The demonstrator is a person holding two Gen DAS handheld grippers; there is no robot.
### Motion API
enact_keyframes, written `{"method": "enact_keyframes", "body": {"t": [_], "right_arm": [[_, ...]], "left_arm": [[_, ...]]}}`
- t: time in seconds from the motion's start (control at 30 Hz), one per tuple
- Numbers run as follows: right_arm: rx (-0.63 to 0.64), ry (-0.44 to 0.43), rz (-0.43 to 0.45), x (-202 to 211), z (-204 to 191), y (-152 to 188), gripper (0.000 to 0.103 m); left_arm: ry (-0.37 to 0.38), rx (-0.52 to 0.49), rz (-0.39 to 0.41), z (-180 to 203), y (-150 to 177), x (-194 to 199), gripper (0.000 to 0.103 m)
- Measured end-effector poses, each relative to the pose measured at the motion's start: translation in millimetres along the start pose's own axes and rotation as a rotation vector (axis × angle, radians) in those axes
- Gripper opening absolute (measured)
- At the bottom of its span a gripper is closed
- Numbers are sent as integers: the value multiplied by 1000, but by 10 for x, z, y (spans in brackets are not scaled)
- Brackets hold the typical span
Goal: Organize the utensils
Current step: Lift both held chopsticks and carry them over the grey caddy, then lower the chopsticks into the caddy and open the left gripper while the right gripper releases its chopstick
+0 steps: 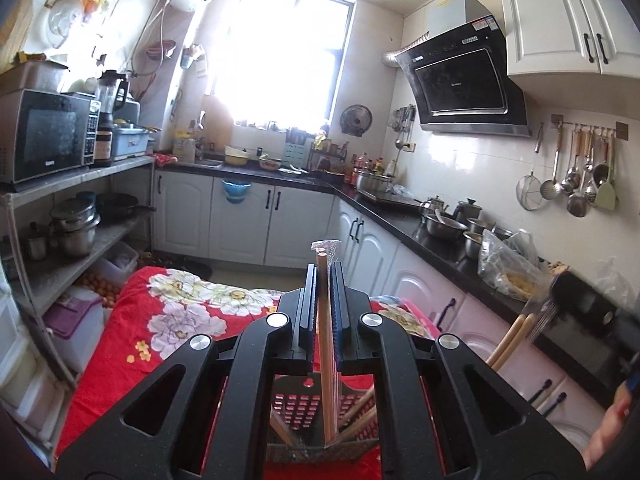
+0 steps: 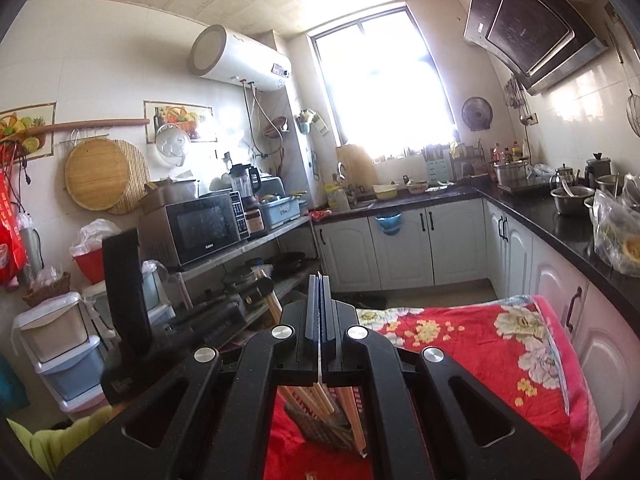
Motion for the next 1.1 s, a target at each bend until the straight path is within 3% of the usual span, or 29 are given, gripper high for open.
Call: {"method": "enact_keyframes", "body": {"t": [0.47, 1.1], "right_arm": [[-18, 19, 35, -202, 122, -258, 1], [-45, 23, -47, -565, 275, 77, 1]], "left_arm": [[-70, -31, 7, -79, 164, -313, 3], [-66, -22, -17, -175, 510, -556, 4]]}}
Point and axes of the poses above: each gripper's, at about its wrist camera, not at the fingertips, and x roughly against the way its jaws point, z to its right, y to its underside, the point moved 7 cm from there along -x, roughly the way its jaws point, and after that the axes turned 6 degrees about y, right-handed, at the moved point
